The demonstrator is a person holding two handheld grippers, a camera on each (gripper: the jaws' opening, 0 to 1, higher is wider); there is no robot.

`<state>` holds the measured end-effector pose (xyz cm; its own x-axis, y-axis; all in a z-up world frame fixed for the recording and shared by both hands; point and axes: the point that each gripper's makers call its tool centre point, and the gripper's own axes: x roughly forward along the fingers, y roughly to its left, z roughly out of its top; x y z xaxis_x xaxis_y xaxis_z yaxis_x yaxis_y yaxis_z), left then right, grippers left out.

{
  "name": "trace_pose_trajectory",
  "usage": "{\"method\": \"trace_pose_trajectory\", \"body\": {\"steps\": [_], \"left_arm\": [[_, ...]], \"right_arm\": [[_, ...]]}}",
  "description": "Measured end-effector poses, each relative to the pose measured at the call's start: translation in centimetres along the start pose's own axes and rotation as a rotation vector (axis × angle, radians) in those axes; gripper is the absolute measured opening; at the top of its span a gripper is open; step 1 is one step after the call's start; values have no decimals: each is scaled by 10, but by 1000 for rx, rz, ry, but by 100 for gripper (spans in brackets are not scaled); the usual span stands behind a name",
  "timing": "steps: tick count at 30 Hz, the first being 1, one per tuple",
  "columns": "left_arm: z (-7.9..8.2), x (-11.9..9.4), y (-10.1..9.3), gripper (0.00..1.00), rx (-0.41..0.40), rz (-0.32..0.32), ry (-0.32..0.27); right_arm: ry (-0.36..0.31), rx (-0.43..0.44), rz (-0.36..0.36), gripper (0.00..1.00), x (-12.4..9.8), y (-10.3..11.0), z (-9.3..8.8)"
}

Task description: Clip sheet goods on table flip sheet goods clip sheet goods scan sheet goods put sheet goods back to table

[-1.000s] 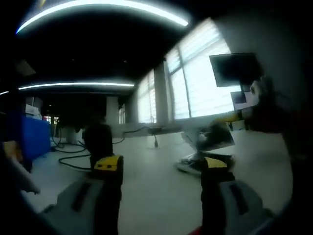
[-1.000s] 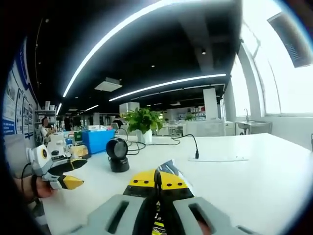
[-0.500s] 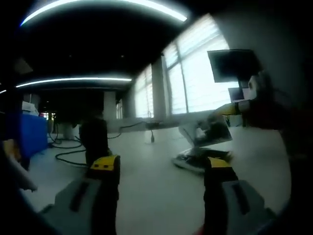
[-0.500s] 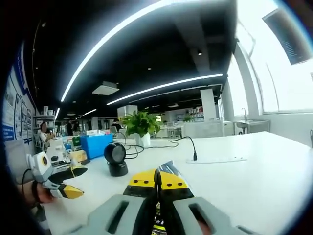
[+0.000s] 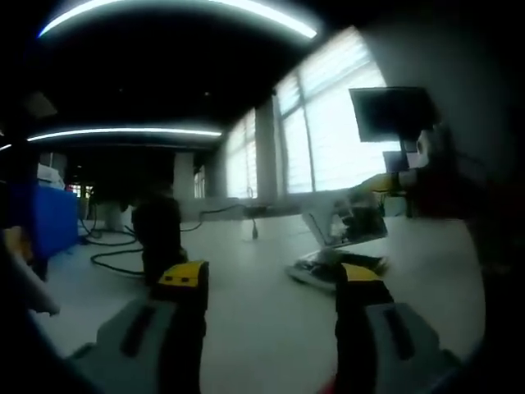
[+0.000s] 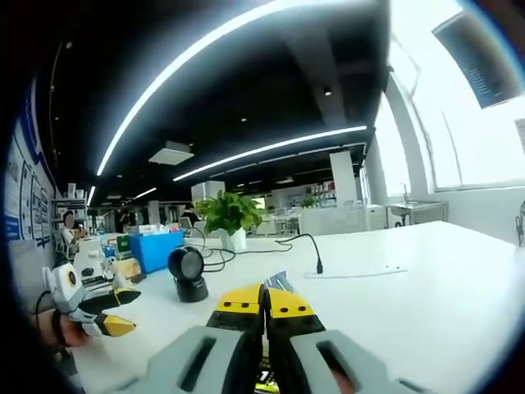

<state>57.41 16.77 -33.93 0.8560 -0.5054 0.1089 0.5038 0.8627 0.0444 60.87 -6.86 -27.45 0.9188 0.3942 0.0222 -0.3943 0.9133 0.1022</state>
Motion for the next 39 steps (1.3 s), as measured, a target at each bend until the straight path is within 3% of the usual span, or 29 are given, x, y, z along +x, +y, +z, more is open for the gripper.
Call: {"method": "trace_pose_trajectory", "body": {"steps": [15, 22, 24, 29, 39], "left_arm": [[5, 0, 1, 49, 9, 0, -30], [11, 0, 4, 66, 19, 12, -53], [11, -1, 5, 64, 13, 17, -55], [9, -3, -3, 57, 13, -6, -37], [12, -4, -7, 55, 30, -22, -53]], "right_arm": [[-45, -11, -61, 0, -1, -20, 22], [-100, 18, -103, 0, -13, -30, 38], [-106, 30, -111, 0, -16, -32, 40], [-110, 20, -147, 0, -20, -37, 35], [-109, 47, -206, 0, -40, -52, 19]]}}
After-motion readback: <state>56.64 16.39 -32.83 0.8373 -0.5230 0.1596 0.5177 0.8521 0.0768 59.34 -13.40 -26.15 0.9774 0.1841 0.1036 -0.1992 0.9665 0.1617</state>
